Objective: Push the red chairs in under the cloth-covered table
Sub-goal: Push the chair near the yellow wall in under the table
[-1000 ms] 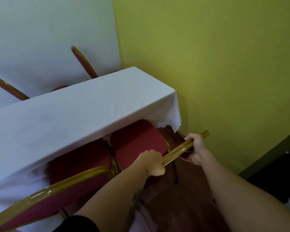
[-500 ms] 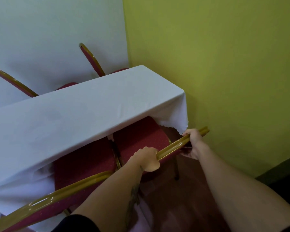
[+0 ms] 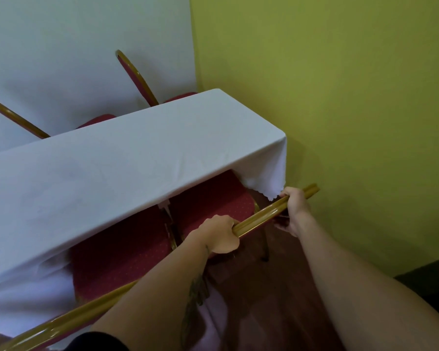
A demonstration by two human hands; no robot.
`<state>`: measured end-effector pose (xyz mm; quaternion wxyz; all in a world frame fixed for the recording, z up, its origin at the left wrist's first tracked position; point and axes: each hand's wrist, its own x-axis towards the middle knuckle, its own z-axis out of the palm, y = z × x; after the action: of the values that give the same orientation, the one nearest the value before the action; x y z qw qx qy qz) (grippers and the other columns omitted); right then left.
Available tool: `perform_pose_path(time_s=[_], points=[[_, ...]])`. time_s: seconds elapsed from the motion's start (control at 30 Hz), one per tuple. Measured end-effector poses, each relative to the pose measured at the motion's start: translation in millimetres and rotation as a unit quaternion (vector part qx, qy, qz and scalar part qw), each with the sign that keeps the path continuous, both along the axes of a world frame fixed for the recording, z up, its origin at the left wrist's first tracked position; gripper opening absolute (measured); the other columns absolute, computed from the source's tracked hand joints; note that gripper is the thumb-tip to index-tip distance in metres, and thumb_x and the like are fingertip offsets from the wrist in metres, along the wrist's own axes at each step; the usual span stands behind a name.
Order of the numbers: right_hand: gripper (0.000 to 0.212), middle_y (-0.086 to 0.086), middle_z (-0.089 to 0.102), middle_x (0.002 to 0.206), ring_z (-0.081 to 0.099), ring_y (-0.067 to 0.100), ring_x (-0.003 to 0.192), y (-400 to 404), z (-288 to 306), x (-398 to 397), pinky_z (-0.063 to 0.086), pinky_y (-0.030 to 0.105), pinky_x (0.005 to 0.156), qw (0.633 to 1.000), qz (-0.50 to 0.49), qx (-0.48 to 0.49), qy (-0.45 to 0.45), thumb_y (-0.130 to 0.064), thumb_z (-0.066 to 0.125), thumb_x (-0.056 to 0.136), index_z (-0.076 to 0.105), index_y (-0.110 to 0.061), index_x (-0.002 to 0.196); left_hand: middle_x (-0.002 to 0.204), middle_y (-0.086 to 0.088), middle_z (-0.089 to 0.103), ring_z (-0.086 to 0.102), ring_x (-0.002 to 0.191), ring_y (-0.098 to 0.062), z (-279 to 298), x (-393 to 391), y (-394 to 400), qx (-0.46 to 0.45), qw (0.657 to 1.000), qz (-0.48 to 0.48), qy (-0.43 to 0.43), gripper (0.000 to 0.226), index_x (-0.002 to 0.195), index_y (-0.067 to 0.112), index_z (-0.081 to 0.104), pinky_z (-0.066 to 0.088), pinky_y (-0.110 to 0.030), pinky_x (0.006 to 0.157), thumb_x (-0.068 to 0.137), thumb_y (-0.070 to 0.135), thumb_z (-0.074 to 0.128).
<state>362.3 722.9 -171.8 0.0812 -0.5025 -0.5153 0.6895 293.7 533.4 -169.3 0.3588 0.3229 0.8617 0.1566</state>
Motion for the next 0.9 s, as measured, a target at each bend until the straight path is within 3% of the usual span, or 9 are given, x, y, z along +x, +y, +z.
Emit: perform_pose_path(time_s=[0.3, 0.37, 0.43, 0.53, 0.63, 0.7, 0.77, 0.83, 0.9], points=[[0.042, 0.011, 0.065, 0.086, 0.061, 0.029, 0.069, 10, -3, -23, 0.048, 0.035, 0.064, 1.0, -0.009, 0.01, -0.005, -0.032, 0.056, 0.06, 0.06, -0.012, 0.097, 0.099, 0.004, 0.065, 0.067, 0.089, -0.022, -5, -8, 0, 0.009, 0.999, 0.018, 0.028, 0.053, 0.135, 0.034, 0.055, 0.058, -0.044, 0.086, 0.084, 0.023, 0.058], [0.058, 0.013, 0.07, 0.098, 0.066, 0.031, 0.077, 11, -3, -22, 0.053, 0.04, 0.064, 0.994, -0.056, 0.084, -0.039, -0.033, 0.061, 0.06, 0.06, -0.004, 0.111, 0.101, 0.0, 0.063, 0.064, 0.089, -0.023, -2, -3, -9, 0.003, 1.0, 0.014, 0.015, 0.041, 0.127, 0.026, 0.054, 0.057, -0.045, 0.085, 0.086, 0.018, 0.058], [0.074, 0.022, 0.067, 0.117, 0.066, 0.04, 0.097, 11, 4, -20, 0.055, 0.048, 0.078, 0.967, -0.086, 0.213, -0.114, -0.036, 0.067, 0.065, 0.048, 0.0, 0.128, 0.101, -0.002, 0.062, 0.063, 0.09, -0.025, 6, -2, -25, 0.0, 1.0, -0.002, 0.003, 0.035, 0.119, 0.024, 0.055, 0.056, -0.045, 0.082, 0.085, 0.015, 0.058], [0.076, 0.031, 0.048, 0.136, 0.052, 0.05, 0.118, 4, 21, -16, 0.046, 0.053, 0.09, 0.904, -0.016, 0.37, -0.216, -0.035, 0.069, 0.074, 0.04, 0.001, 0.134, 0.102, -0.006, 0.066, 0.065, 0.093, -0.029, 21, -5, -62, 0.014, 1.0, 0.004, 0.0, 0.026, 0.104, 0.02, 0.065, 0.053, -0.038, 0.076, 0.084, 0.01, 0.052], [0.068, 0.032, 0.038, 0.144, 0.04, 0.049, 0.129, -19, 41, -16, 0.039, 0.056, 0.103, 0.841, 0.089, 0.441, -0.301, -0.032, 0.067, 0.076, 0.047, 0.002, 0.131, 0.129, -0.012, 0.064, 0.062, 0.114, -0.035, 34, -15, -108, 0.007, 1.0, 0.029, 0.004, 0.04, 0.124, 0.006, 0.064, 0.051, -0.041, 0.094, 0.089, 0.008, 0.045], [0.068, 0.034, 0.032, 0.15, 0.031, 0.048, 0.137, -47, 52, -21, 0.033, 0.055, 0.11, 0.806, 0.157, 0.457, -0.343, -0.031, 0.069, 0.078, 0.046, 0.001, 0.133, 0.131, -0.008, 0.062, 0.062, 0.118, -0.029, 42, -26, -144, 0.005, 0.999, 0.051, 0.01, 0.048, 0.138, 0.009, 0.058, 0.049, -0.04, 0.102, 0.092, 0.011, 0.043], [0.059, 0.035, 0.035, 0.149, 0.032, 0.046, 0.138, -79, 58, -30, 0.032, 0.055, 0.113, 0.795, 0.21, 0.461, -0.334, -0.031, 0.066, 0.084, 0.048, -0.001, 0.131, 0.134, -0.007, 0.061, 0.061, 0.117, -0.024, 53, -40, -186, 0.004, 0.997, 0.072, 0.029, 0.051, 0.141, 0.015, 0.056, 0.047, -0.034, 0.101, 0.092, 0.014, 0.044], [0.046, 0.037, 0.047, 0.139, 0.045, 0.042, 0.128, -116, 61, -44, 0.037, 0.056, 0.11, 0.813, 0.242, 0.442, -0.291, -0.033, 0.061, 0.087, 0.053, -0.002, 0.119, 0.146, -0.007, 0.053, 0.053, 0.129, -0.026, 67, -56, -233, -0.008, 0.995, 0.088, 0.052, 0.053, 0.142, 0.021, 0.056, 0.041, -0.03, 0.103, 0.091, 0.016, 0.044], [0.059, 0.034, 0.056, 0.13, 0.052, 0.043, 0.123, -164, 66, -60, 0.042, 0.053, 0.106, 0.828, 0.233, 0.43, -0.275, -0.038, 0.064, 0.083, 0.052, 0.002, 0.124, 0.149, -0.011, 0.05, 0.048, 0.133, -0.031, 80, -73, -289, -0.032, 0.994, 0.077, 0.068, 0.051, 0.139, 0.016, 0.057, 0.04, -0.036, 0.107, 0.09, 0.013, 0.044]])
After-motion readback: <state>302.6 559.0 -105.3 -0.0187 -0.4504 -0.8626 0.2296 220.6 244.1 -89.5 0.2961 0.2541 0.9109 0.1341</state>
